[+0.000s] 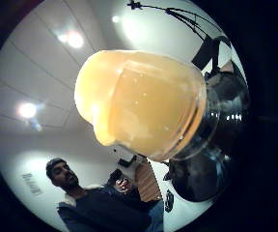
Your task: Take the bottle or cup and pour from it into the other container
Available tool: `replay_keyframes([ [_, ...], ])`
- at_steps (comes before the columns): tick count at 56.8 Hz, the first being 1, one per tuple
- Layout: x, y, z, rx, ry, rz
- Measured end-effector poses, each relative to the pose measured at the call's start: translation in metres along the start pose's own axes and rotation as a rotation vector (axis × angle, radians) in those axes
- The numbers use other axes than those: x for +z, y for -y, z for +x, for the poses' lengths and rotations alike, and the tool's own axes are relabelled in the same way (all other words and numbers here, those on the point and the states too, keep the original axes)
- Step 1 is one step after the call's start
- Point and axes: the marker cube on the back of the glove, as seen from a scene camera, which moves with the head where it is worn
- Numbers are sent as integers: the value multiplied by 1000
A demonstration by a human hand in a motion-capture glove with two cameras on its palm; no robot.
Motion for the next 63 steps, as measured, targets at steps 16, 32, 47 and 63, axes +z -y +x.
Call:
replay_keyframes([
  [16, 17, 37, -72, 4, -148, -115],
  [32, 68, 80, -74, -20, -545, -80],
  [47, 111, 93, -62, -67, -981, -206],
  [63, 150, 95, -48, -325, -1412, -410],
])
